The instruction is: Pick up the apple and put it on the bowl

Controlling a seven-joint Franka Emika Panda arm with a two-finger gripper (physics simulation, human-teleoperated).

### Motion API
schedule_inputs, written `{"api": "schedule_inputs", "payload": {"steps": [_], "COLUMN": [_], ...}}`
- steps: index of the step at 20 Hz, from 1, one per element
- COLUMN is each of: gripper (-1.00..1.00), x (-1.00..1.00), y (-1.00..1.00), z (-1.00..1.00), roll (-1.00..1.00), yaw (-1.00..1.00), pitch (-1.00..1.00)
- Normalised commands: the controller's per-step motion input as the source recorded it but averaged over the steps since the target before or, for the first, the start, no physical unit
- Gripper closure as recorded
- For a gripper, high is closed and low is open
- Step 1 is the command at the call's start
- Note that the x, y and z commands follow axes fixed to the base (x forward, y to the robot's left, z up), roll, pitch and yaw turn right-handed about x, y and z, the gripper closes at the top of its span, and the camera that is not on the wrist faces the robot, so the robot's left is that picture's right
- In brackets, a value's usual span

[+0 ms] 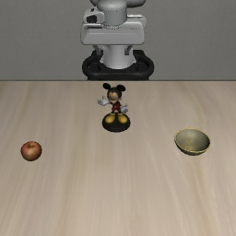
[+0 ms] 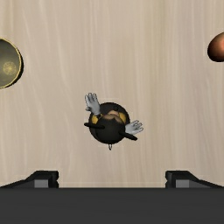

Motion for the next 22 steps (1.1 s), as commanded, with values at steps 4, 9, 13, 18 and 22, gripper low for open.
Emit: {"api": "schedule_inputs", "payload": {"steps": [4,9,13,18,22], "gripper": [-1.00,-1.00,-1.00,-1.00,-1.00], "x": [0.00,0.00,0.00,0.00,0.00], "y": [-1.00,-1.00,-1.00,-1.00,-1.00], "z": [0.00,0.00,0.00,0.00,0.00], "roll": [0.00,0.00,0.00,0.00,0.00], "yaw": [0.00,0.00,0.00,0.00,0.00], "pitch": [0.00,0.00,0.00,0.00,0.00]}}
